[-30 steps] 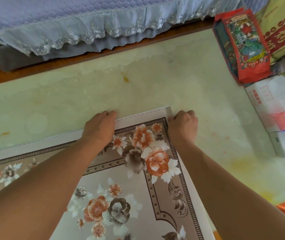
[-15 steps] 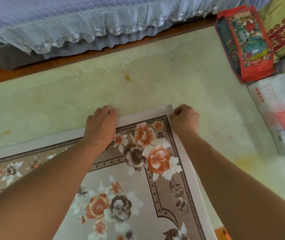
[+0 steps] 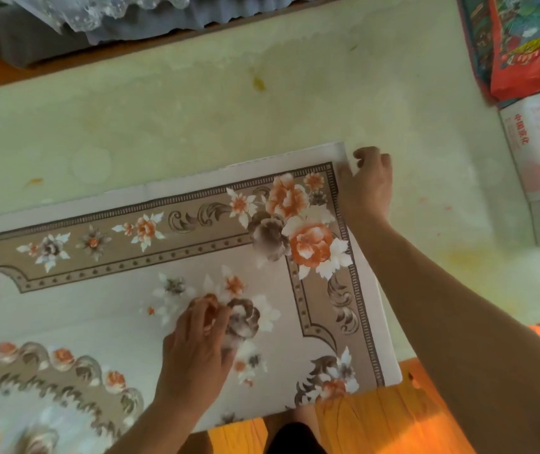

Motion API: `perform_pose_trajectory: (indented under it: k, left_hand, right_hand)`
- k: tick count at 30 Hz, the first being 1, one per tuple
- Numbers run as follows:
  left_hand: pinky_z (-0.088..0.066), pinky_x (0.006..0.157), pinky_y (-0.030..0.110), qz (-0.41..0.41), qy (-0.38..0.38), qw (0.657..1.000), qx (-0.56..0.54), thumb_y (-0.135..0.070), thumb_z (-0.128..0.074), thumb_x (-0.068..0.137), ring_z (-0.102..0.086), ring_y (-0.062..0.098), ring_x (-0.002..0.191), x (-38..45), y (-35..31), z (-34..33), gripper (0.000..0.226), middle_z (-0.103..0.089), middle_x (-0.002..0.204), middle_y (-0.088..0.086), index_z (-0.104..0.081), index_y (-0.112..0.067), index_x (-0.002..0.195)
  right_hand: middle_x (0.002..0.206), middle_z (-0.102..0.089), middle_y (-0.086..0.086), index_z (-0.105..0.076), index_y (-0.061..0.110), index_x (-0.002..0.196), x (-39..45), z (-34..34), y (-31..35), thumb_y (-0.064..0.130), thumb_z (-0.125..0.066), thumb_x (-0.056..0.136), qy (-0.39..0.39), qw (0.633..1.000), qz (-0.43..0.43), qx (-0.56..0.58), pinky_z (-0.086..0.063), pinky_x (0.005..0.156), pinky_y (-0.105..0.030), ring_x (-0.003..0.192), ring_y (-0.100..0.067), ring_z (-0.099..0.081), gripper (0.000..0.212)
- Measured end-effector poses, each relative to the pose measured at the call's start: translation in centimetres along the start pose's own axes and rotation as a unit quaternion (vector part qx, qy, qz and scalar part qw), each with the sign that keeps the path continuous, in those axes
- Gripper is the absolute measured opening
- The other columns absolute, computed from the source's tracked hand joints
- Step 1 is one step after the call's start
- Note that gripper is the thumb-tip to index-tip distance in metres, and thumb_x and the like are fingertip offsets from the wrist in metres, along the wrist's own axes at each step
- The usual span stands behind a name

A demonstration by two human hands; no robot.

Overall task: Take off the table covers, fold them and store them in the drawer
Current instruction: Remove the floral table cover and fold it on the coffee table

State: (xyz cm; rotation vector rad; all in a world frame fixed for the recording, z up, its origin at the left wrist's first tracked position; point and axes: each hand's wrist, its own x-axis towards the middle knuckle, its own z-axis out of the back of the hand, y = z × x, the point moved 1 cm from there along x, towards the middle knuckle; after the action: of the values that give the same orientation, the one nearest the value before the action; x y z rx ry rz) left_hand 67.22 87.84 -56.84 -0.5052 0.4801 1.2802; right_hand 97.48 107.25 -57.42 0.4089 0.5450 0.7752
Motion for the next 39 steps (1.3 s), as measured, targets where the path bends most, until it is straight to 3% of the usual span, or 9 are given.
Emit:
perform_pose_trajectory:
  k: [3, 7, 12, 22, 24, 27, 29, 35, 39]
  left_hand:
    - [-0.056, 0.078, 0.046, 0.006, 0.005, 1.0, 0.026, -0.057, -0.068, 0.082, -0.046, 0.035, 0.124, 0.4, 0.0, -0.2, 0.069, -0.041, 0.141, 0.012, -0.043, -0.03, 0.14]
    - [-0.053, 0.074, 0.047, 0.018, -0.004, 1.0, 0.024, -0.054, -0.071, 0.08, -0.045, 0.037, 0.118, 1.0, -0.6, 0.1, 0.069, -0.041, 0.136, 0.012, -0.042, -0.029, 0.138]
    - [-0.052, 0.079, 0.048, -0.005, -0.033, 0.999, 0.029, -0.053, -0.062, 0.087, -0.04, 0.037, 0.125, 0.1, 0.0, -0.6, 0.066, -0.034, 0.146, 0.013, -0.036, -0.028, 0.142]
    - [-0.049, 0.102, 0.043, 0.016, -0.081, 0.949, -0.304, -0.028, -0.059, 0.095, -0.047, 0.021, 0.124, -8.2, -0.1, -0.6, 0.036, -0.05, 0.134, 0.002, -0.052, -0.025, 0.13]
    - [-0.056, 0.09, 0.043, 0.148, 0.045, 0.861, -0.484, -0.028, -0.059, 0.096, -0.062, 0.019, 0.105, -12.7, -0.3, -3.3, 0.014, -0.063, 0.112, -0.001, -0.06, -0.026, 0.11]
    - [-0.058, 0.076, 0.04, 0.412, 0.186, 0.49, -0.745, -0.023, -0.065, 0.096, -0.069, 0.031, 0.099, -15.8, 1.0, -7.7, 0.027, -0.069, 0.113, 0.016, -0.062, -0.014, 0.122]
    - [-0.056, 0.077, 0.039, 0.456, 0.137, 0.33, -0.815, -0.022, -0.064, 0.099, -0.068, 0.031, 0.099, -15.7, 2.7, -9.4, 0.039, -0.067, 0.121, 0.023, -0.058, -0.003, 0.132]
    - [-0.053, 0.094, 0.038, 0.469, 0.017, 0.236, -0.851, -0.024, -0.063, 0.099, -0.062, 0.031, 0.12, -14.4, 4.2, -9.9, 0.028, -0.063, 0.13, 0.02, -0.061, -0.003, 0.119]
    - [-0.05, 0.076, 0.031, 0.464, -0.019, 0.176, -0.868, -0.032, -0.07, 0.094, -0.065, 0.021, 0.093, -14.5, 3.8, -10.2, 0.04, -0.069, 0.109, 0.009, -0.063, -0.007, 0.124]
  right_hand:
    - [0.106, -0.05, 0.004, -0.054, 0.019, 0.109, -9.1, 0.9, -2.9, 0.029, -0.054, 0.099, -0.01, 0.999, 0.024, 0.037, -0.042, 0.076, -0.028, 0.09, -0.014, -0.051, 0.015]
    - [0.089, -0.052, -0.003, -0.051, 0.019, 0.091, -23.9, 2.6, -9.6, 0.032, -0.056, 0.098, -0.007, 0.972, -0.206, 0.113, -0.042, 0.062, -0.033, 0.08, -0.024, -0.053, 0.016]
    - [0.119, -0.057, -0.005, -0.042, 0.023, 0.135, -32.0, 1.6, -16.4, 0.044, -0.071, 0.09, 0.099, 0.842, -0.447, 0.286, -0.052, 0.097, -0.05, 0.11, -0.028, -0.06, 0.057]
    - [0.093, -0.072, -0.01, -0.063, 0.009, 0.117, -30.4, -1.4, -16.8, 0.018, -0.079, 0.085, 0.007, 0.777, -0.48, 0.407, -0.06, 0.068, -0.037, 0.068, -0.016, -0.07, 0.036]
    - [0.1, -0.074, -0.012, -0.064, 0.008, 0.113, -30.5, -1.7, -16.5, 0.02, -0.082, 0.082, -0.021, 0.78, -0.487, 0.392, -0.059, 0.068, -0.036, 0.075, -0.02, -0.07, 0.038]
    - [0.093, -0.072, -0.01, -0.059, 0.014, 0.091, -30.4, -2.1, -15.9, 0.019, -0.083, 0.081, -0.072, 0.793, -0.488, 0.358, -0.06, 0.077, -0.038, 0.068, -0.018, -0.065, 0.026]
    - [0.091, -0.071, -0.01, -0.059, 0.013, 0.09, -30.5, -2.3, -15.4, 0.018, -0.082, 0.082, -0.087, 0.792, -0.486, 0.36, -0.06, 0.08, -0.039, 0.065, -0.018, -0.064, 0.025]
    - [0.101, -0.075, -0.009, -0.063, 0.011, 0.117, -32.2, -1.7, -14.9, 0.016, -0.076, 0.088, -0.036, 0.748, -0.479, 0.457, -0.061, 0.08, -0.037, 0.085, -0.022, -0.074, 0.033]
    - [0.109, -0.074, -0.012, -0.063, 0.008, 0.12, -32.3, -1.3, -14.7, 0.005, -0.07, 0.09, -0.002, 0.75, -0.461, 0.475, -0.06, 0.078, -0.034, 0.085, -0.02, -0.072, 0.031]
